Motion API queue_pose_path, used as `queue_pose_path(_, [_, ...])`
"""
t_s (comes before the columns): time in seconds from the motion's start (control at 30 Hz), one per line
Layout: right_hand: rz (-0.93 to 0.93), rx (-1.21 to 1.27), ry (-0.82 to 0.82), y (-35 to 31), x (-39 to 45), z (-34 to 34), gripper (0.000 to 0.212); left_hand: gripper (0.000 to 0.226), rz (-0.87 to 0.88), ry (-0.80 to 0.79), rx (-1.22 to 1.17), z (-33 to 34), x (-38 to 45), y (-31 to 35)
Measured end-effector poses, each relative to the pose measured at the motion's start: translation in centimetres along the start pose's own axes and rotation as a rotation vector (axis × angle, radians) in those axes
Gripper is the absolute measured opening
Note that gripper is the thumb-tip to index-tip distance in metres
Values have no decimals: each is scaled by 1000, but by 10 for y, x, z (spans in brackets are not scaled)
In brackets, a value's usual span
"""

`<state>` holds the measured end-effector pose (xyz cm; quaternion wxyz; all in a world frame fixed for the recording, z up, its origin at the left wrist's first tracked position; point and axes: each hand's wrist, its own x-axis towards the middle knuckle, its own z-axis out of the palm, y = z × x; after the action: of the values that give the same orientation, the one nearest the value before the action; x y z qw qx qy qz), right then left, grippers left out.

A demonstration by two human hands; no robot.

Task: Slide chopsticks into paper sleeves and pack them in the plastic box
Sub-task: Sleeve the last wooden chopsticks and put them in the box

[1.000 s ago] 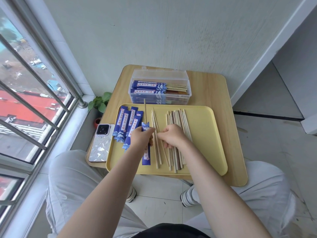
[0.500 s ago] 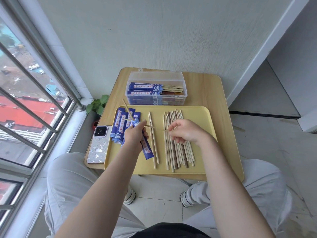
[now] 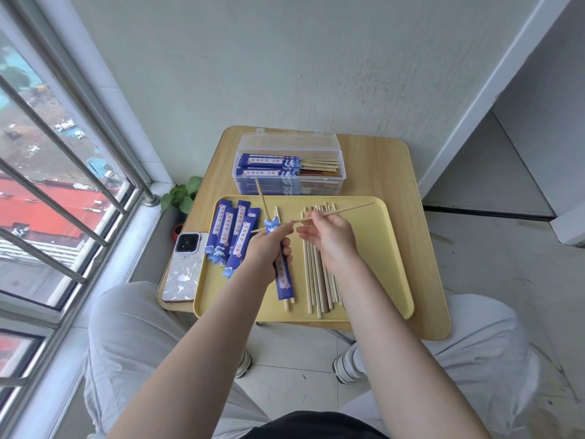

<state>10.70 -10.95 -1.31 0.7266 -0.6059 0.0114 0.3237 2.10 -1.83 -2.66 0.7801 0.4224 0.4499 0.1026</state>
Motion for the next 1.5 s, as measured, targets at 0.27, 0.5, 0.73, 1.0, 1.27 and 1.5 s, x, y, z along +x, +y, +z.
queue_pose_path(0.27, [-221, 40, 302, -30, 19, -19, 30, 26, 290, 144, 772, -18, 3, 0])
queue_pose_path(0.5, [-259, -227, 110, -29, 14, -11, 29, 32, 344, 116, 922, -9, -1, -6])
queue_pose_path(0.73, [-65, -608, -264, -21, 10, -10, 26, 32, 362, 136, 969, -3, -3, -2])
queue_pose_path(1.0, [69, -706, -399, -25, 4, -10, 24, 30, 405, 69, 919, 2, -8, -4])
queue_pose_path(1.27, [-297, -402, 63, -38, 9, -11, 50, 26, 372, 101, 1098, 3, -6, 6])
queue_pose_path(1.5, [-395, -461, 35, -40, 19, -6, 25, 30, 387, 80, 1137, 20, -1, 23])
